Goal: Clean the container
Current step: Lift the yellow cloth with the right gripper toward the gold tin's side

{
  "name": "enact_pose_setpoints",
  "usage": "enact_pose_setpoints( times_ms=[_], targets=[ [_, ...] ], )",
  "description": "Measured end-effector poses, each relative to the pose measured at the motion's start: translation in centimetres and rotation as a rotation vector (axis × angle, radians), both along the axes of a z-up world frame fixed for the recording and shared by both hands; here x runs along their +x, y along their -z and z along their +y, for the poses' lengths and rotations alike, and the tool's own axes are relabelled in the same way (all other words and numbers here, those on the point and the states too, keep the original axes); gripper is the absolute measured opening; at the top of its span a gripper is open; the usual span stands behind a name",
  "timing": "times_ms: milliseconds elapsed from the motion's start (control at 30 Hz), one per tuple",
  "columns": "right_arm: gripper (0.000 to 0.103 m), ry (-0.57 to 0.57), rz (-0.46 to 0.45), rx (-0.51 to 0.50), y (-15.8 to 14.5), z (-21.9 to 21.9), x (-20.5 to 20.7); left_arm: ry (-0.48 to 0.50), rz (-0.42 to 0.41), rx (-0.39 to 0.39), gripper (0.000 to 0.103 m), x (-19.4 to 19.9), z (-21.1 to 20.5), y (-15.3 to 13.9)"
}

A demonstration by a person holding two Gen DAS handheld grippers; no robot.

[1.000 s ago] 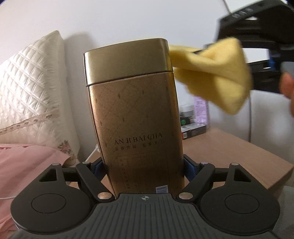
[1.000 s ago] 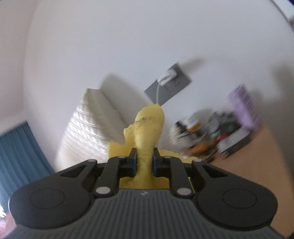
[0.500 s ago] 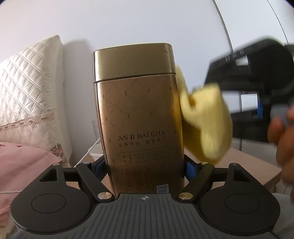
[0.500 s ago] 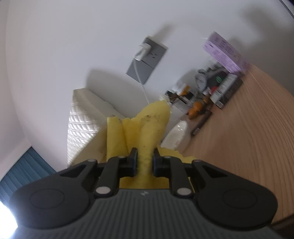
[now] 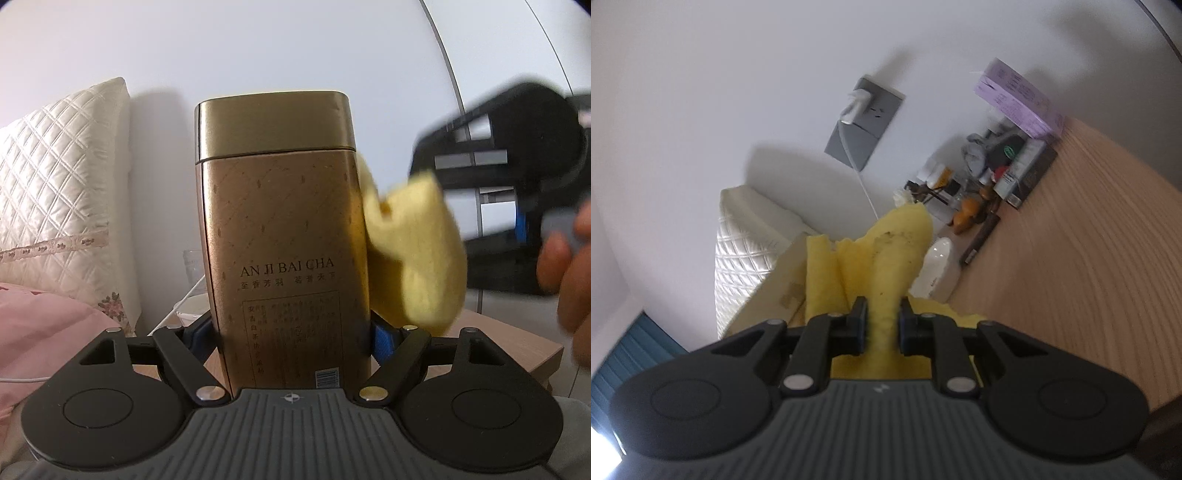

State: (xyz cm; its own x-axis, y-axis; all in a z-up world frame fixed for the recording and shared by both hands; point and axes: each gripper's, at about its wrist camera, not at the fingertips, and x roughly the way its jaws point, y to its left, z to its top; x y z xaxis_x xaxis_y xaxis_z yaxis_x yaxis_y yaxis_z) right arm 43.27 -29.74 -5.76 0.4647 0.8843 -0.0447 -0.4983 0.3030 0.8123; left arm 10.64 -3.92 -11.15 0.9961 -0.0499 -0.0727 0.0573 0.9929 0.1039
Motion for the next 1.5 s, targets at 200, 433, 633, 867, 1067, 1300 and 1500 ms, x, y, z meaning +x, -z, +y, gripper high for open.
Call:
enact_pose_setpoints(
  times_ms=[200,433,633,867,1067,1300,1500],
  targets=[
    [0.019,0.002,-0.129,-0.028,-2.5,-0.1,-0.9,0.003,-0.002,0.013,0.082,0.1,-0.1,0.1],
    [0.019,0.011,0.020,-0.030,1.6,-0.5,-0.7,0.014,0.001,0.012,0.082,-0.1,0.2,0.2],
    [0.019,-0.010,-0.011,0.046,-0.4,-0.5,-0.9,0.083,0.000,0.013,0.082,-1.9,2.8,0.4],
    [0.019,0.013,0.032,0.025,0.7,-0.4,-0.9,0.085,0.000,0.013,0.082,-2.0,2.8,0.4],
    [0.019,0.012,0.033,0.041,0.0,-0.2,-0.9,0.055,0.001,0.011,0.082,-1.5,1.6,0.2],
    [0.020,0.013,0.033,0.077,0.0,-0.4,-0.9,0.054,0.002,0.015,0.082,-1.5,1.5,0.1],
    [0.019,0.031,0.143,0.059,2.3,-0.3,-0.3,0.056,0.003,0.010,0.082,-1.6,1.6,0.0]
  ],
)
